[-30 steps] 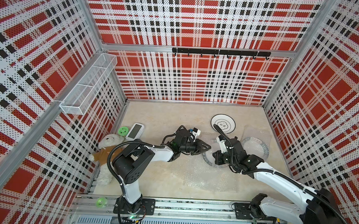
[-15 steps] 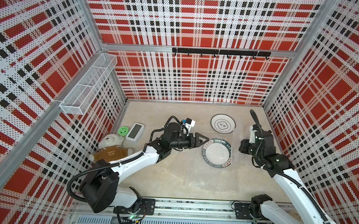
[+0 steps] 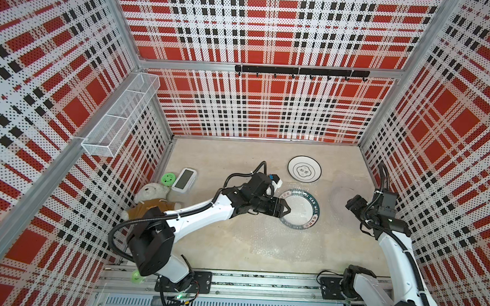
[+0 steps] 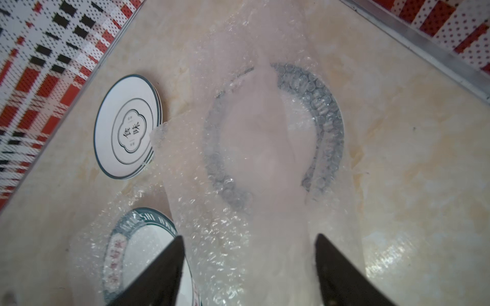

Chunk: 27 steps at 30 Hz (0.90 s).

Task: Unpack dinner plates from bubble wrap
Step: Unwrap the bubble wrap.

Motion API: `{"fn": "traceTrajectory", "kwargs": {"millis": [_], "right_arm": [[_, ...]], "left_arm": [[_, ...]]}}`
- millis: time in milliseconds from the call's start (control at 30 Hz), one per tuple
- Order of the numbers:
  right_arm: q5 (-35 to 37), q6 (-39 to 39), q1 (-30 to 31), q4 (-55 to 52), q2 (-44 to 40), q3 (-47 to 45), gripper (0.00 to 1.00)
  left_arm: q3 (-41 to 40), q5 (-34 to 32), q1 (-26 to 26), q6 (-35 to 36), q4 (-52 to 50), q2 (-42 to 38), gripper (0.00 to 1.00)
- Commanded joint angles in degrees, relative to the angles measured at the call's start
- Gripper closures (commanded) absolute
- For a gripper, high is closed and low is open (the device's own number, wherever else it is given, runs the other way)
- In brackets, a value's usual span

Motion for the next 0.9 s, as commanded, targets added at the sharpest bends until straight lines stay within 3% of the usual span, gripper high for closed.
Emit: {"fn": "traceTrajectory", "kwargs": {"millis": [0,100,200,333,533,867], "right_arm": [[-1.7,1.7,-1.0,3.1,-4.0,2.1,0.07],[-5.4,-0.4,-0.9,1.6,-8.3,5.1,0.00],[-7.6,-2.7,-0.1,-2.1,-10.9,8.2,0.00],[-17.7,-3.9,3.2,-3.5,-7.9,8.0,0.00],[-17.5,-2.5,13.8,0.6,-6.2,1.6,0.00],[-22.8,3.7,12.6,11.8,0.5,-9.0,0.00]], "left_arm": [[4.0,-4.7,-3.7,5.9,-5.8,2.6,0.24],[6.0,-7.4,-6.8,8.6,-6.9,5.2,0.20],[8.5,-10.4,-9.6,11.6,-8.7,8.3,0.17],[14.4,-13.5,-13.2,14.1,-11.7,13.8,0.15],[21.9,-17.9,-16.6,15.5,-14.3,22.0,0.13],[31.9,-27.5,-19.8,13.0,-17.1,32.1,0.17]]}}
